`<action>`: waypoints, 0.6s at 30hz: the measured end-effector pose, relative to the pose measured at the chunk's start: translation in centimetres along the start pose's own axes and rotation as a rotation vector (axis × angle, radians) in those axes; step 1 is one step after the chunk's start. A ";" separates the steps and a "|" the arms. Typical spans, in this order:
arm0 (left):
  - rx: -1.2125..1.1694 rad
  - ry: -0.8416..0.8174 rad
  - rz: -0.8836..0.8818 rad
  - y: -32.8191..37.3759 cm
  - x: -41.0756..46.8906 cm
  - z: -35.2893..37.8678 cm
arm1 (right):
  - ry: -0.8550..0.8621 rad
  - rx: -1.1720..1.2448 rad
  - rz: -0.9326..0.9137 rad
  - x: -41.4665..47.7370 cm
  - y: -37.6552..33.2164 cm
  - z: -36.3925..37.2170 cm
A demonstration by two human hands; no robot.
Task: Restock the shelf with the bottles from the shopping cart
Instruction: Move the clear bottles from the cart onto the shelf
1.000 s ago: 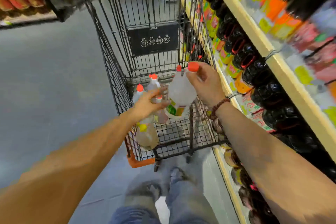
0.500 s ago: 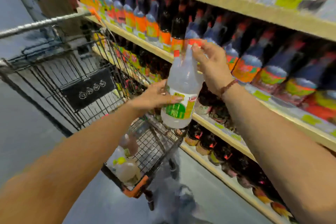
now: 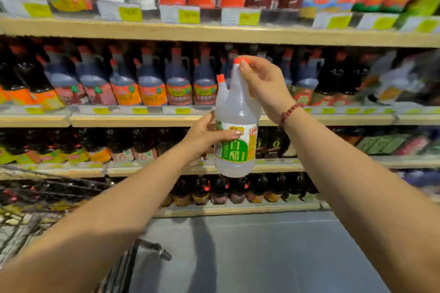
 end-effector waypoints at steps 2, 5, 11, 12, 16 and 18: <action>0.001 -0.046 -0.008 -0.2 1.6 4.8 | 0.085 -0.055 -0.005 -1.1 0.5 -5.2; -0.009 -0.085 -0.009 -0.6 3.5 12.4 | 0.148 -0.148 0.053 -3.4 2.7 -13.3; -0.040 -0.159 0.001 -1.2 5.7 25.5 | 0.205 -0.156 0.267 -8.6 6.6 -27.6; -0.040 -0.169 -0.006 -1.3 6.0 27.2 | 0.199 -0.147 0.283 -9.5 7.0 -29.3; -0.054 -0.197 -0.046 -2.0 7.6 32.7 | 0.190 -0.117 0.328 -11.7 8.4 -34.1; -0.036 -0.214 -0.056 -2.5 8.6 34.8 | 0.218 -0.103 0.365 -12.1 9.3 -36.0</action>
Point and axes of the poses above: each hand's wrist, its own x-axis towards the middle knuckle, its own z-axis out of the palm, y = z × x, the point moved 2 cm from there along x, towards the middle knuckle, and after that the axes turned 6 degrees about z, right-handed, at the moved point
